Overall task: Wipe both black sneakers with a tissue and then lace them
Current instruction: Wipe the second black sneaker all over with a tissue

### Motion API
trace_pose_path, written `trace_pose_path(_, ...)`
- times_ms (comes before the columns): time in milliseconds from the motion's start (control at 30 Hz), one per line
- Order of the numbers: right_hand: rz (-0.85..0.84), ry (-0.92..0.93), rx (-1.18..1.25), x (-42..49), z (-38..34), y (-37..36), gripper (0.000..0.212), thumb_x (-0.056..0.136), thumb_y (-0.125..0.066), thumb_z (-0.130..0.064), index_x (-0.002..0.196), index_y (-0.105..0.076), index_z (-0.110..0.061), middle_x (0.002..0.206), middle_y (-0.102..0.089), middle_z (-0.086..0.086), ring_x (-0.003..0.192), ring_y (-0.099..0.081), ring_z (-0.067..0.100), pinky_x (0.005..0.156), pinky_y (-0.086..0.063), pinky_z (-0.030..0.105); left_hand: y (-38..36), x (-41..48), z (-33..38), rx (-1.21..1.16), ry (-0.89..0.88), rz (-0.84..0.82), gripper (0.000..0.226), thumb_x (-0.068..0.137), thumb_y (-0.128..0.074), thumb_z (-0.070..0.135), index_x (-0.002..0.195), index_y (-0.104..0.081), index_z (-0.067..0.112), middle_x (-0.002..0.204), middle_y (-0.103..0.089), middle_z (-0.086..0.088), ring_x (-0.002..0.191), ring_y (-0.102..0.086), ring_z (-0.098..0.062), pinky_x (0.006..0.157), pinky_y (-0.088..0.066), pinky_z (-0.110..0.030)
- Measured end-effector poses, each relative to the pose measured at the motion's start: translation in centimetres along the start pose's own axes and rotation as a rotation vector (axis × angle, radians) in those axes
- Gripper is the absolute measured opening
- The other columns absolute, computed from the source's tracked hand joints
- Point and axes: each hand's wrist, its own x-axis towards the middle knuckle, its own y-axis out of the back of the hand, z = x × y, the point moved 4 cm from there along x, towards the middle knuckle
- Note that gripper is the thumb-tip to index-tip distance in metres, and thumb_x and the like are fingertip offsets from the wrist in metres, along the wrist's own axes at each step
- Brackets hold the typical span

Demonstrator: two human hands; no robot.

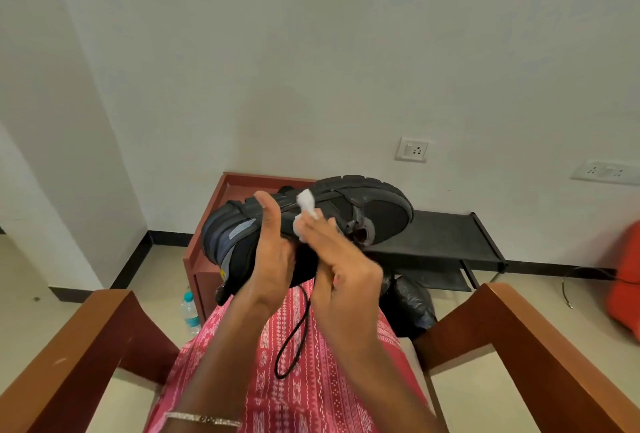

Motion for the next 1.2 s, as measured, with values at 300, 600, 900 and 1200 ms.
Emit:
trace_pose_path(300,0.134,0.189,-0.233,3.0,4.2,0.2,0.029,0.102,-0.047,-0.006,0.120,-0.069,0.003,0.127,-0.067,0.014,0.126,-0.060,0.027,0.117,-0.034,0.053,-0.6,-0.3,1.2,-0.050,-0.170,-0.001,0.097,0.080,-0.019,0.076,0.141,-0.050,0.007,0.135,-0.064,-0.010,0.126,-0.061,-0.022,0.093,-0.054,-0.027)
trace_pose_path(600,0.096,0.074,-0.050,-0.5,1.3,-0.9,0.058,0.078,-0.054,0.027,0.126,-0.066,-0.002,0.132,-0.063,0.005,0.135,-0.050,0.009,0.118,-0.034,0.042,-1.0,-0.5,1.4,-0.081,-0.163,0.076,0.080,0.082,-0.031,0.071,0.114,-0.074,0.012,0.118,-0.073,-0.012,0.113,-0.069,-0.023,0.087,-0.056,-0.027)
trace_pose_path(900,0.228,0.022,-0.484,4.0,7.0,1.9,0.048,0.081,-0.069,0.013,0.127,-0.064,0.001,0.132,-0.063,0.014,0.134,-0.042,0.021,0.117,-0.030,0.047,-0.7,-0.5,2.1,-0.013,-0.216,0.112,0.081,0.086,-0.035,0.069,0.134,-0.058,0.007,0.130,-0.068,-0.010,0.125,-0.062,-0.024,0.105,-0.050,-0.034)
trace_pose_path(1200,0.169,-0.059,-0.188,-1.5,5.0,0.6,0.047,0.083,-0.066,0.016,0.127,-0.065,-0.003,0.132,-0.064,0.006,0.126,-0.059,0.015,0.103,-0.049,0.026,-0.1,-0.7,2.1,-0.204,-0.068,0.254,0.056,0.088,-0.051,0.046,0.119,-0.067,0.003,0.113,-0.073,-0.017,0.104,-0.071,-0.031,0.079,-0.059,-0.035)
